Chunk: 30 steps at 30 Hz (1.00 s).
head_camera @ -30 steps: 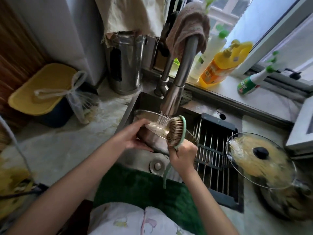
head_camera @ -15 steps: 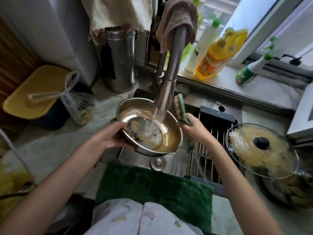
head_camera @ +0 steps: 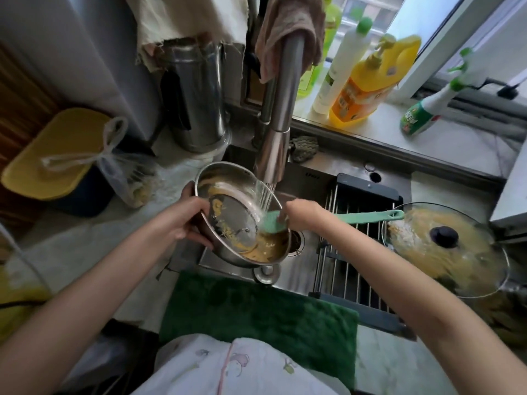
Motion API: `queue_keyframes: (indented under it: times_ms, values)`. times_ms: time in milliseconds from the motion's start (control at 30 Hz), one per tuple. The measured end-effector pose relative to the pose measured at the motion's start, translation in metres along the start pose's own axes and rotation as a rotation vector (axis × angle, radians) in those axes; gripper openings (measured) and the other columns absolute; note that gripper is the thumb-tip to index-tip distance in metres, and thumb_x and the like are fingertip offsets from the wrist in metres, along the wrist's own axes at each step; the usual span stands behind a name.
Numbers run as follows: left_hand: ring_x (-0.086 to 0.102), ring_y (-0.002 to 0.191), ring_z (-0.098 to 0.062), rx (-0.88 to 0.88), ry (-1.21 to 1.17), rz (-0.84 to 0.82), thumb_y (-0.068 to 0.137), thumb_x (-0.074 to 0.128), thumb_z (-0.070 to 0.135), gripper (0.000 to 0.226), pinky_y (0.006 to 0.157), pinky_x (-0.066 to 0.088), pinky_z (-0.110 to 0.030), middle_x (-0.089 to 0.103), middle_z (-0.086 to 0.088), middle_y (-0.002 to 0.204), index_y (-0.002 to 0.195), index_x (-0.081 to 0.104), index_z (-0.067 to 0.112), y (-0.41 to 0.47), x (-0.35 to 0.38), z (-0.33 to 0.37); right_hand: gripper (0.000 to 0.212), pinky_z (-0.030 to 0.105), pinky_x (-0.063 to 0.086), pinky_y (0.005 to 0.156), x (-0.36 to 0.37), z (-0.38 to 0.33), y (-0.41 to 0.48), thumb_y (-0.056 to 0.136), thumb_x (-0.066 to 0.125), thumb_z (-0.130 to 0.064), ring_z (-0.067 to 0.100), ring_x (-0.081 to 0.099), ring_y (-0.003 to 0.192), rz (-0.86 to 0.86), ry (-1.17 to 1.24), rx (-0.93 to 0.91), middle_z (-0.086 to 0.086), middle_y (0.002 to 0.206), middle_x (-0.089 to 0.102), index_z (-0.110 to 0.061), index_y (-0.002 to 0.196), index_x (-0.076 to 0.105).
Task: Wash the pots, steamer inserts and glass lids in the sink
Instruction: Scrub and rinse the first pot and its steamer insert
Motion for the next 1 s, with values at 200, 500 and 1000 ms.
queue_keyframes:
  times_ms: [200,500,1000]
  values:
    - [0.062,0.072,-0.037,-0.009,0.108,-0.039,0.08,0.033,-0.009,0.07,0.043,0.052,-0.054,0.05,-0.029,0.106,0.131,0.027,0.039,-0.006,0.012,0.007,0.029,0.036,0.048,0.064,-0.05,-0.003,0.017,0.092,0.053,-0.014,0.032,0.066,0.088,0.367,-0.16,-0.048,0.012,0.101,0.065,-0.015,0.119,0.062]
    - [0.064,0.067,-0.039,0.105,0.148,0.049,0.079,0.034,-0.009,0.083,0.042,0.052,-0.054,0.048,-0.009,0.111,0.141,0.019,0.044,-0.006,0.017,0.03,0.031,0.033,0.048,0.076,-0.005,0.007,0.009,0.098,0.045,-0.028,0.027,0.063,0.097,0.076,-0.008,0.024,0.007,0.11,0.066,-0.019,0.122,0.062]
    - [0.062,0.084,-0.041,0.17,0.24,0.066,0.078,0.038,-0.011,0.095,0.039,0.051,-0.04,0.038,0.0,0.136,0.143,0.011,0.053,-0.01,0.018,0.036,0.03,0.034,0.05,0.074,-0.023,0.027,0.04,0.092,0.053,-0.023,0.027,0.065,0.093,0.206,0.139,0.038,0.004,0.106,0.069,-0.029,0.117,0.067]
Point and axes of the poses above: each hand's wrist, its own y-axis towards the middle knuckle, its own x-axis out of the palm, z = x × y, the point moved 10 cm from there along y, towards the middle knuckle
